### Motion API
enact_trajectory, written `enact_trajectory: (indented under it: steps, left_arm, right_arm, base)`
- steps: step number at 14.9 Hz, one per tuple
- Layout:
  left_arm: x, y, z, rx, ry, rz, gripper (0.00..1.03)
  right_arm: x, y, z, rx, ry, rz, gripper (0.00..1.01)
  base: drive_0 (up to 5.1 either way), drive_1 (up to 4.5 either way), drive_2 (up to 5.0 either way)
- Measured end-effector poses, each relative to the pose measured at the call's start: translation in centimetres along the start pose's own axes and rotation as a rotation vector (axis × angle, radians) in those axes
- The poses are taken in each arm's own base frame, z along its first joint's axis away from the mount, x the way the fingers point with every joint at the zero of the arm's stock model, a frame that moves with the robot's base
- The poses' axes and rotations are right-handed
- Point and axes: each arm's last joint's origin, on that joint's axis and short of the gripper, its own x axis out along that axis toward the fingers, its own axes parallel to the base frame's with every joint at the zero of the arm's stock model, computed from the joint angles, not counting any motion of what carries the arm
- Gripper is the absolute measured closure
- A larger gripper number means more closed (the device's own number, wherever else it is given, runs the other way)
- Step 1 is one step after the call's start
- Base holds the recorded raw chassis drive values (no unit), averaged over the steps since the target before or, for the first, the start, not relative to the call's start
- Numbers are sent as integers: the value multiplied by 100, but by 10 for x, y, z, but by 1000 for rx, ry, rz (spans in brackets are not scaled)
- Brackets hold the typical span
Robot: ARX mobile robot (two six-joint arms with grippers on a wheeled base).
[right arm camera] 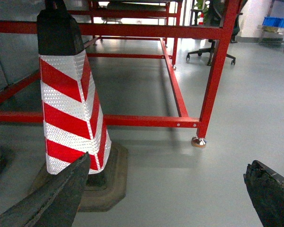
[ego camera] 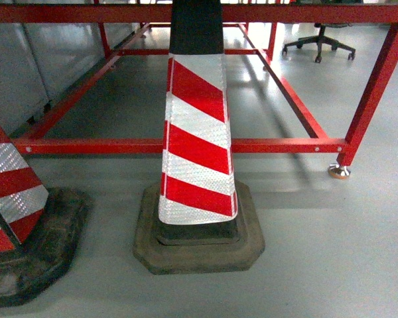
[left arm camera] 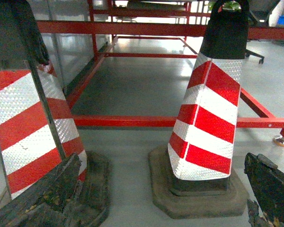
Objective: Sort blue parts and orange caps into right shelf containers
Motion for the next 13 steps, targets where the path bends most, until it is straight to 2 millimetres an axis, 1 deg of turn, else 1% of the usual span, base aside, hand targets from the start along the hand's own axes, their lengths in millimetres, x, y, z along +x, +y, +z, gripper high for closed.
enact_trajectory:
  steps: [13]
  left_arm:
    - [0,0,0,0,1,-2,5]
  right_arm:
    - [0,0,0,0,0,0,3]
  base:
    - [5,5,5]
